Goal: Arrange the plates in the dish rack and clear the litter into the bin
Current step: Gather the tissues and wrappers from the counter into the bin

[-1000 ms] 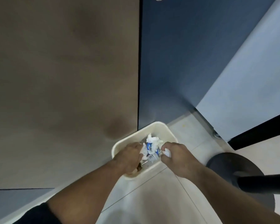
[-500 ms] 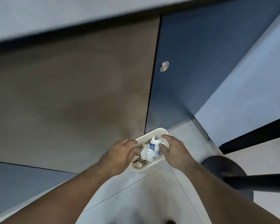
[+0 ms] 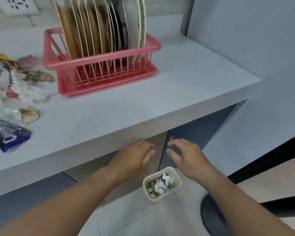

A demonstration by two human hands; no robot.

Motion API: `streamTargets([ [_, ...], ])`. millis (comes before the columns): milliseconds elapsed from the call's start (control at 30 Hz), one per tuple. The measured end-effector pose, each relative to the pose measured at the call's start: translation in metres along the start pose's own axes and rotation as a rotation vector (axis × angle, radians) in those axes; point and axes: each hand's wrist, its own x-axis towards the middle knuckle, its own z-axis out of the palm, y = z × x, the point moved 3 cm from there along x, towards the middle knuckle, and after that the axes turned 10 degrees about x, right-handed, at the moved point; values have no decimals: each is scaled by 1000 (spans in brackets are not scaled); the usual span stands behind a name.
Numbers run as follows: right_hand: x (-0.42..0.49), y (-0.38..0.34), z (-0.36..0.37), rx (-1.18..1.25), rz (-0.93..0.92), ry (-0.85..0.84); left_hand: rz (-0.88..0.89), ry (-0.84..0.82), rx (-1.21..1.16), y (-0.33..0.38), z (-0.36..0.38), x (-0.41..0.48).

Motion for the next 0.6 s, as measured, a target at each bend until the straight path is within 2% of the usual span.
streamTargets([
  [200, -7, -63, -51, 16, -93, 81, -12, 59, 30, 8, -74, -12],
  [300, -7, -77, -58, 20, -117, 101, -60, 51, 22, 6, -81, -22],
  [600, -1, -105, -45, 28, -192, 19, -149, 91, 55, -12, -100, -45],
])
